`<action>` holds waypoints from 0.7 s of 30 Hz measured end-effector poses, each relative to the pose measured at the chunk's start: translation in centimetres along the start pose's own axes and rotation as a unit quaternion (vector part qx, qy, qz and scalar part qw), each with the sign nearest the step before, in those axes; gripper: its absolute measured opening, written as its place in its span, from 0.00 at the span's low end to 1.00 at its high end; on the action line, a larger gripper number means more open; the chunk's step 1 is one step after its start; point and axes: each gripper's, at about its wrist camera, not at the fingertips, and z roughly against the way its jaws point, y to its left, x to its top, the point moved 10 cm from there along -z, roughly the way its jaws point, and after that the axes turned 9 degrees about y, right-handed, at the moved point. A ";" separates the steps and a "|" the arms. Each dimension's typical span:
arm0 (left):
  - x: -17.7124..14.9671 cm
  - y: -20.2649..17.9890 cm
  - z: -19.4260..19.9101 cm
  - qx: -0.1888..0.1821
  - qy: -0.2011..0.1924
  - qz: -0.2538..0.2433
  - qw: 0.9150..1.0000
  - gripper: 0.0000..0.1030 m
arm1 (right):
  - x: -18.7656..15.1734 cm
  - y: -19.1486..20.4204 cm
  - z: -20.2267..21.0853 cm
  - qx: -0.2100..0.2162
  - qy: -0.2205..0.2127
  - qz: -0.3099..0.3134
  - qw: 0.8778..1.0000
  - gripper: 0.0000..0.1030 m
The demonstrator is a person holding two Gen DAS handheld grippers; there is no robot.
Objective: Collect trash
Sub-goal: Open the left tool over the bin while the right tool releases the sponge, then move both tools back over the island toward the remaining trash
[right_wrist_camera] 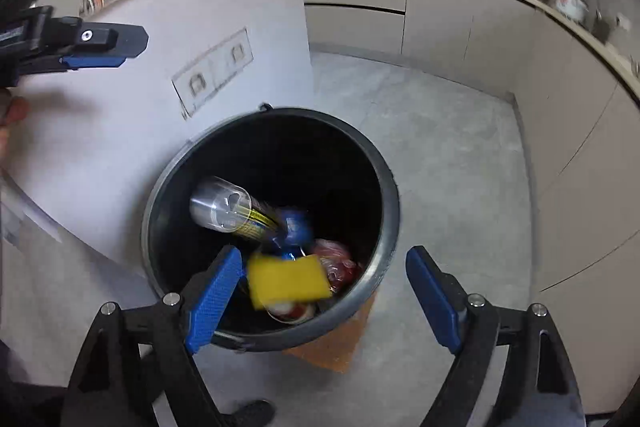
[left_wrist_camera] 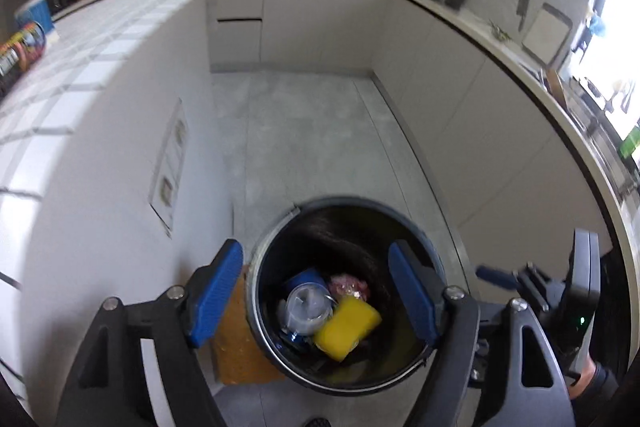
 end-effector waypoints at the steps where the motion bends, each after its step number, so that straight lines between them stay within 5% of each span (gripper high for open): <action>1: 0.2 -0.2 0.2 0.000 -0.002 0.000 1.000 0.75 | 0.3 0.1 0.2 -0.001 -0.001 -0.001 1.000 0.83; 7: -0.3 -0.1 0.7 0.019 0.002 0.000 1.000 0.78 | 0.3 0.9 1.4 0.000 0.007 -0.007 1.000 0.83; 14: -1.0 0.8 0.4 0.044 0.018 -0.001 0.999 0.88 | -0.1 0.0 2.4 -0.078 0.046 -0.063 0.994 0.84; 21: -1.1 1.1 3.6 0.046 0.006 -0.009 0.999 0.89 | 1.6 0.8 5.8 -0.063 0.031 -0.119 0.990 0.86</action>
